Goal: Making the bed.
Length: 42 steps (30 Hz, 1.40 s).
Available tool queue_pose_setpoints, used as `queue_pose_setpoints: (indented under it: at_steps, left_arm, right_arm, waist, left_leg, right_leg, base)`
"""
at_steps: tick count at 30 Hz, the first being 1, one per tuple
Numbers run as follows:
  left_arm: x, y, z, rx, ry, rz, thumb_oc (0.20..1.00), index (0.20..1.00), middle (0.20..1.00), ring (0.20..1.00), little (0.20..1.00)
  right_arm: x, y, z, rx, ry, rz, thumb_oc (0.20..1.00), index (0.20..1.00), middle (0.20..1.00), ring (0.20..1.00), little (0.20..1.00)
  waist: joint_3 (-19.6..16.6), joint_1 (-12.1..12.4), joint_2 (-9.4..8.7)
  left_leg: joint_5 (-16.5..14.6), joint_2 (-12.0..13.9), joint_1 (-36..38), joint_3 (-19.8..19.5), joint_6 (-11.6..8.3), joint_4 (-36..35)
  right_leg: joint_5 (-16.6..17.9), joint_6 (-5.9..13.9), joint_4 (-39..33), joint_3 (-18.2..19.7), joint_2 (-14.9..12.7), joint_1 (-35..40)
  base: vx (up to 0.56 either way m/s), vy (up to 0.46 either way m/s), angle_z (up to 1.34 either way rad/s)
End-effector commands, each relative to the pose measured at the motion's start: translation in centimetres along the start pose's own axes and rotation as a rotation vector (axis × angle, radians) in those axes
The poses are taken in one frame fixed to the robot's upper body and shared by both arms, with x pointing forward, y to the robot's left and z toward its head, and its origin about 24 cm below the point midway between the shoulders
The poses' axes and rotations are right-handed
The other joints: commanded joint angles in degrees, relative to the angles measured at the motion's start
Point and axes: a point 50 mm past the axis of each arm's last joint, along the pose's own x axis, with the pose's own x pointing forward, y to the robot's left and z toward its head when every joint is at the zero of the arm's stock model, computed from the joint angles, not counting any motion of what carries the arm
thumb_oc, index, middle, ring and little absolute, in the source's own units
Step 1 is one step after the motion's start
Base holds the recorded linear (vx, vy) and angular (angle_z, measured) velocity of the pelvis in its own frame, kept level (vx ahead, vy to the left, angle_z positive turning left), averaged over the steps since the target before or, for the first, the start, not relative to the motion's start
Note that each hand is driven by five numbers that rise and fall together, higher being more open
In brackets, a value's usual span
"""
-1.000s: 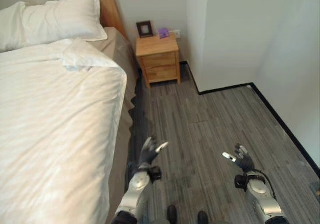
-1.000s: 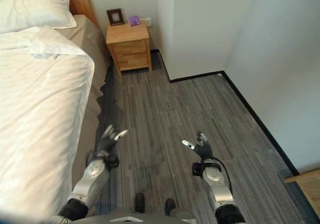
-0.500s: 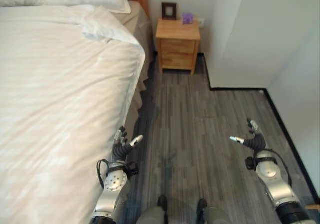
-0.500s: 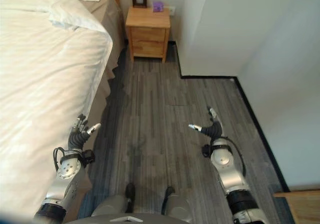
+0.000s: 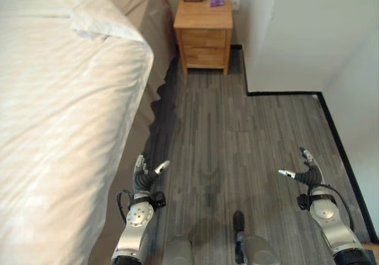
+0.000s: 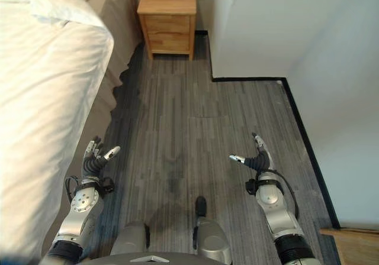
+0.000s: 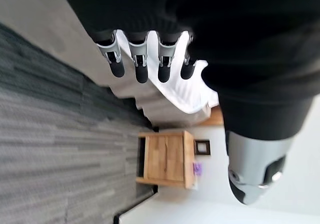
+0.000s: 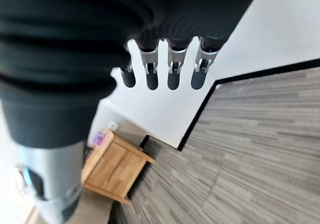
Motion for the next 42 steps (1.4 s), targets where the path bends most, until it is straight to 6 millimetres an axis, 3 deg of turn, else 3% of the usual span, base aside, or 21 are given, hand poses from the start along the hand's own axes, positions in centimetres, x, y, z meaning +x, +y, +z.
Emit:
queue_pose_setpoints:
  at_steps: [1, 2, 3, 4, 5, 9, 14, 16, 17, 18, 19, 21, 23, 24, 27, 29, 32, 34, 38, 40, 42]
  left_arm:
    - [0.0, -1.0, 3.3, -0.057, -0.170, -0.071, 1.000, 1.000, 1.000, 1.000, 1.000]
    - [0.0, -1.0, 3.3, -0.057, -0.171, -0.071, 1.000, 1.000, 1.000, 1.000, 1.000]
    - [-0.2, -1.2, 3.3, -0.054, -0.170, -0.088, 1.000, 1.000, 1.000, 1.000, 1.000]
    - [-0.5, -1.5, 3.0, -0.045, -0.157, -0.106, 1.000, 1.000, 1.000, 1.000, 1.000]
    - [-0.5, -1.5, 3.0, -0.045, -0.158, -0.106, 1.000, 1.000, 1.000, 1.000, 1.000]
    - [-0.9, -1.4, 2.2, -0.023, -0.127, -0.114, 1.000, 1.000, 1.000, 1.000, 1.000]
    - [-1.2, -1.0, 1.8, -0.013, -0.113, -0.111, 1.000, 1.000, 1.000, 1.000, 1.000]
    - [-1.3, -0.8, 1.6, -0.011, -0.104, -0.106, 1.000, 1.000, 1.000, 1.000, 1.000]
    - [-1.1, -0.8, 1.9, 0.008, -0.110, -0.126, 1.000, 1.000, 1.000, 1.000, 1.000]
    - [-1.1, -0.8, 1.9, 0.018, -0.108, -0.132, 1.000, 1.000, 1.000, 1.000, 1.000]
    - [-0.9, -0.7, 2.1, 0.041, -0.114, -0.132, 1.000, 1.000, 1.000, 1.000, 1.000]
    - [-0.5, -0.2, 2.7, 0.085, -0.146, -0.125, 1.000, 1.000, 1.000, 1.000, 1.000]
    - [-0.1, 0.1, 3.2, 0.097, -0.166, -0.113, 1.000, 1.000, 1.000, 1.000, 1.000]
    - [-0.1, 0.3, 3.2, 0.097, -0.167, -0.111, 1.000, 1.000, 1.000, 1.000, 1.000]
    - [-0.2, 0.1, 3.0, 0.090, -0.154, -0.122, 1.000, 1.000, 1.000, 1.000, 1.000]
    - [-0.2, 0.1, 2.8, 0.091, -0.143, -0.123, 1.000, 1.000, 1.000, 1.000, 1.000]
    - [0.0, 0.4, 2.6, 0.099, -0.137, -0.109, 1.000, 1.000, 1.000, 1.000, 1.000]
    - [0.0, 0.6, 2.3, 0.115, -0.127, -0.103, 1.000, 1.000, 1.000, 1.000, 1.000]
    - [-0.4, -0.1, 1.5, 0.100, -0.100, -0.126, 1.000, 1.000, 1.000, 1.000, 1.000]
    - [-0.6, -0.4, 1.2, 0.098, -0.089, -0.133, 1.000, 1.000, 1.000, 1.000, 1.000]
    - [-1.0, -0.5, 0.7, 0.094, -0.070, -0.138, 1.000, 1.000, 1.000, 1.000, 1.000]
  right_arm:
    - [1.0, -0.8, 2.6, 0.017, -0.130, -0.027, 1.000, 1.000, 1.000, 1.000, 1.000]
    - [1.0, -0.8, 2.6, 0.017, -0.130, -0.027, 1.000, 1.000, 1.000, 1.000, 1.000]
    - [1.0, -0.8, 2.7, 0.018, -0.131, -0.026, 1.000, 1.000, 1.000, 1.000, 1.000]
    - [0.9, -0.6, 2.5, 0.016, -0.124, -0.015, 1.000, 1.000, 1.000, 1.000, 1.000]
    - [0.9, -0.6, 2.5, 0.016, -0.124, -0.015, 1.000, 1.000, 1.000, 1.000, 1.000]
    - [0.9, -0.1, 2.0, -0.009, -0.109, 0.011, 1.000, 1.000, 1.000, 1.000, 1.000]
    - [0.6, 0.6, 1.6, -0.016, -0.093, 0.041, 1.000, 1.000, 1.000, 1.000, 1.000]
    - [0.1, 1.6, 1.6, -0.012, -0.091, 0.076, 1.000, 1.000, 1.000, 1.000, 1.000]
    - [-0.5, 2.3, 1.4, 0.002, -0.086, 0.100, 1.000, 1.000, 1.000, 1.000, 1.000]
    - [-0.8, 2.9, 1.3, 0.012, -0.083, 0.120, 1.000, 1.000, 1.000, 1.000, 1.000]
    - [-0.8, 3.1, 1.4, 0.009, -0.086, 0.126, 1.000, 1.000, 1.000, 1.000, 1.000]
    - [-0.5, 3.5, 2.2, 0.009, -0.114, 0.135, 1.000, 1.000, 1.000, 1.000, 1.000]
    - [-0.3, 3.5, 2.8, 0.012, -0.136, 0.131, 1.000, 1.000, 1.000, 1.000, 1.000]
    - [-0.3, 3.3, 3.2, 0.026, -0.154, 0.118, 1.000, 1.000, 1.000, 1.000, 1.000]
    - [-0.4, 3.0, 3.3, 0.044, -0.155, 0.107, 1.000, 1.000, 1.000, 1.000, 1.000]
    - [-0.6, 2.8, 2.8, 0.050, -0.132, 0.099, 1.000, 1.000, 1.000, 1.000, 1.000]
    - [-0.6, 2.8, 2.6, 0.057, -0.115, 0.092, 1.000, 1.000, 1.000, 1.000, 1.000]
    - [-0.7, 2.7, 2.3, 0.050, -0.102, 0.092, 1.000, 1.000, 1.000, 1.000, 1.000]
    - [-1.9, 2.7, 0.9, 0.045, -0.058, 0.106, 1.000, 1.000, 1.000, 1.000, 1.000]
    - [-2.1, 2.6, 0.7, 0.040, -0.050, 0.110, 1.000, 1.000, 1.000, 1.000, 1.000]
    - [-2.0, 2.5, 0.4, 0.032, -0.044, 0.115, 1.000, 1.000, 1.000, 1.000, 1.000]
  waist:
    - [1.79, 3.21, -1.54]
    - [1.67, 3.22, -1.75]
    - [1.47, 3.75, -1.64]
    - [1.08, 4.79, -0.72]
    - [0.99, 4.85, -0.93]
    - [-0.19, 7.90, 1.23]
    - [-1.34, 10.77, 0.23]
    - [-2.08, 11.98, -0.75]
    - [-2.42, 12.44, -2.13]
    - [-2.33, 12.08, -3.42]
    - [-1.79, 11.15, -3.70]
    - [-1.10, 9.31, -2.29]
    - [-0.68, 7.85, -0.49]
    - [-0.01, 5.96, 0.03]
    - [0.21, 3.54, -0.06]
    - [0.37, 1.81, -0.83]
    - [0.44, 0.86, -0.16]
    - [0.27, 0.34, 0.45]
    - [-1.51, -1.98, -0.27]
    - [-2.05, -2.41, 0.16]
    - [-3.25, -3.11, 1.59]
  left_leg:
    - [-1.40, -0.77, -2.14, 6.22, 2.71, 6.81]
    - [-1.06, -0.99, -2.29, 6.33, 2.78, 6.58]
    - [-1.30, -1.92, -4.17, 8.12, 3.01, 1.95]
    - [-2.34, -3.73, -6.04, 11.00, 4.45, -9.74]
    - [-1.73, -3.97, -5.82, 11.20, 4.52, -10.54]
    - [7.09, -5.71, -8.41, 12.06, 3.74, -34.75]
    - [8.83, -5.73, -12.37, 9.33, 3.54, -36.42]
    - [13.13, -6.21, -11.28, 6.77, 4.17, -35.59]
    - [13.28, -6.43, -9.47, 6.77, 5.44, -35.23]
    - [11.66, -7.62, -7.14, 6.79, 6.54, -34.93]
    - [9.87, -8.00, -4.46, 6.78, 7.25, -34.86]
    - [6.97, -7.07, 0.59, 6.44, 8.07, -35.54]
    - [4.85, -5.66, 4.29, 6.17, 8.40, -36.33]
    - [2.00, -5.84, 8.03, 5.30, 8.43, -36.43]
    - [-1.42, -6.48, 12.54, 3.57, 7.83, -36.43]
    - [-4.71, -6.75, 16.19, 1.66, 6.85, -36.43]
    - [-7.56, -5.07, 19.42, 1.07, 5.60, -36.43]
    - [-9.62, -3.69, 22.32, 1.22, 4.48, -36.43]
    - [-14.08, -2.45, 28.17, -2.12, 4.02, -36.43]
    - [-14.47, -1.41, 29.08, -2.58, 3.59, -36.08]
    - [-11.34, 0.64, 27.86, -3.33, 1.67, -29.06]
  right_leg:
    - [-5.72, 0.42, -3.88, 0.60, -2.08, 6.10]
    - [-5.56, 0.44, -3.92, 0.64, -2.30, 5.88]
    - [-6.75, 0.74, -3.99, 1.17, -2.15, 7.01]
    - [-9.19, 1.44, -3.99, 1.70, -1.25, 9.62]
    - [-9.04, 1.46, -3.99, 1.80, -1.49, 9.42]
    - [-14.22, 1.92, -3.99, 3.73, 1.36, 15.46]
    - [-17.15, 2.27, -3.99, 7.65, 1.50, 20.89]
    - [-17.82, 2.52, -3.64, 9.28, 0.68, 23.07]
    - [-17.02, 4.15, 3.61, 9.45, 0.41, 21.83]
    - [-14.84, 6.08, 10.00, 8.98, -0.08, 19.66]
    - [-9.17, 8.80, 17.85, 8.69, -0.37, 16.03]
    - [0.79, 11.21, 31.30, 7.78, 0.26, 8.18]
    - [1.92, 10.88, 36.32, 2.92, -1.89, 2.46]
    - [-2.00, 8.82, 33.46, -1.63, -3.80, -1.84]
    - [-5.68, 6.87, 19.69, -4.13, -2.74, -6.43]
    - [-4.41, 7.06, 6.14, -4.17, -3.02, -7.53]
    - [-1.04, 8.38, -2.85, -5.73, -3.50, -8.93]
    - [-0.03, 9.15, -3.73, -7.89, -4.64, -12.78]
    - [3.01, 8.02, -3.06, -4.08, -4.12, -11.09]
    - [3.37, 7.52, -2.79, -3.44, -3.47, -10.41]
    - [3.22, 6.40, -2.39, -2.91, -1.60, -8.62]
  base:
    - [0.27, -0.042, 0.00]
    - [0.30, -0.023, 0.00]
    - [0.51, 0.045, 0.02]
    - [0.51, 0.044, 0.08]
    - [0.53, 0.077, 0.08]
    - [0.56, 0.076, -0.08]
    - [0.51, 0.089, -0.79]
    - [0.58, 0.190, -0.59]
    - [0.69, 0.242, -0.15]
    - [0.63, 0.226, -0.09]
    - [0.44, 0.192, -0.39]
    - [0.44, 0.224, -0.22]
    - [0.59, 0.222, 0.22]
    - [0.70, 0.169, 0.10]
    - [0.66, 0.015, 0.26]
    - [0.57, -0.088, 0.39]
    - [0.48, -0.060, 0.51]
    - [0.66, -0.108, 0.30]
    - [0.55, -0.164, 0.49]
    - [0.34, -0.140, 0.94]
    - [0.41, -0.179, 0.47]
